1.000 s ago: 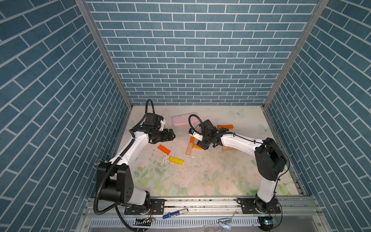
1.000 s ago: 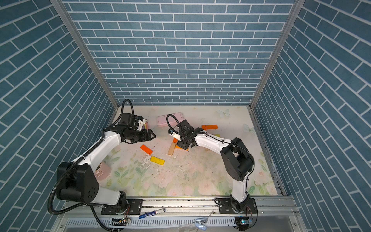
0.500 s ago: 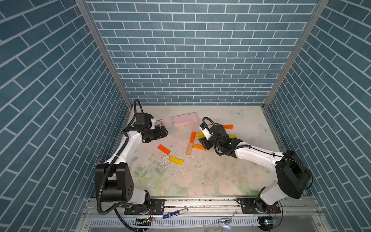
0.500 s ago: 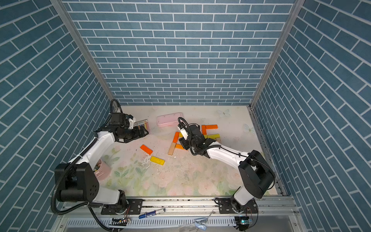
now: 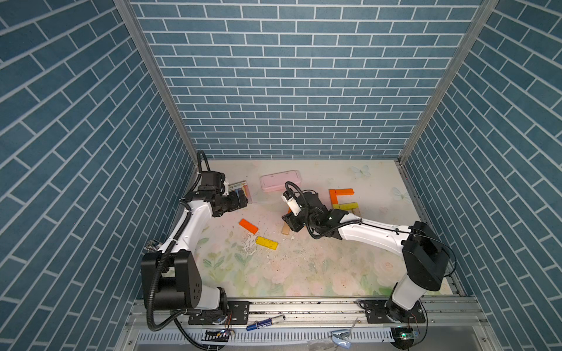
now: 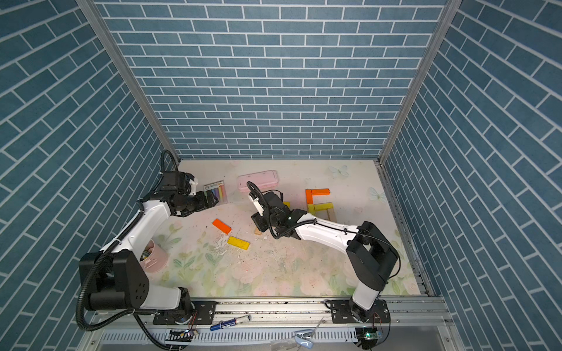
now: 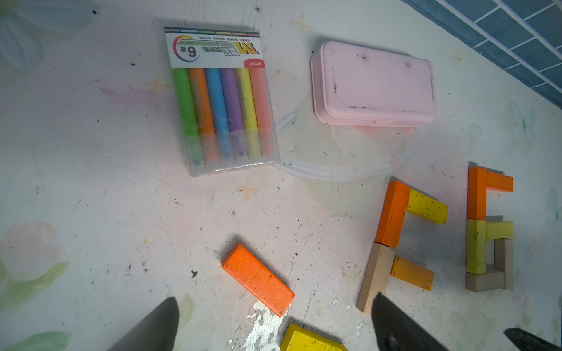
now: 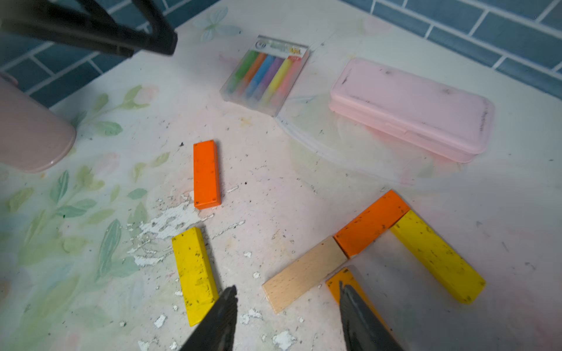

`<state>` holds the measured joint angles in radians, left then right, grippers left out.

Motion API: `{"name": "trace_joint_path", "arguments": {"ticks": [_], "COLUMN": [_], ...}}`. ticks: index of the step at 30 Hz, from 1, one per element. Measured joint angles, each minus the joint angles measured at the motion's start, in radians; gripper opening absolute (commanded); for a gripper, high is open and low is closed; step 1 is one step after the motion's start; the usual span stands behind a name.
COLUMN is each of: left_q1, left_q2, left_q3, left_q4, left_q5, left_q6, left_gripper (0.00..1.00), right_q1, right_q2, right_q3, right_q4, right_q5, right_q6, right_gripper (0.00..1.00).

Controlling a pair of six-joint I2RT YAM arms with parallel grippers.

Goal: Assemble the number 6 with building blocks
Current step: Pick up the building block from the center of the board.

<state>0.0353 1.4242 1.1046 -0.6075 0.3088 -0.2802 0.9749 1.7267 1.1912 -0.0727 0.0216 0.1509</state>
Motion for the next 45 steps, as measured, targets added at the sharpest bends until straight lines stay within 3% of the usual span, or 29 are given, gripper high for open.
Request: {"name": "trace_joint_path", "arguments": {"ticks": [15, 36, 41, 45], "left_q1": [0.019, 0.055, 0.067, 0.074], "left_q2": [0.000, 0.000, 0.000, 0.000], "left_q3": [0.000, 0.000, 0.000, 0.000], "left_q4": [-0.027, -0.025, -0.023, -0.023], "left_q5": [-0.085, -0.037, -0.028, -0.019], "left_q6": [0.000, -0.024, -0.027, -0.032], "left_gripper": [0.99, 0.99, 0.99, 0.99], "right_q1": [0.123, 0.153, 0.158, 0.164], "right_q2": [0.251, 0.433, 0.470, 0.498], "right_q3": [0.181, 0.382, 0.432, 0.479], "right_q4": [-0.161, -0.332, -0.363, -0.383], "right_q5": [-0.045, -0.085, -0.087, -0.086], "right_q6": [-0.074, -0.099, -0.098, -0.097], "right_gripper": [0.55, 0.55, 0.45, 0.22]}}
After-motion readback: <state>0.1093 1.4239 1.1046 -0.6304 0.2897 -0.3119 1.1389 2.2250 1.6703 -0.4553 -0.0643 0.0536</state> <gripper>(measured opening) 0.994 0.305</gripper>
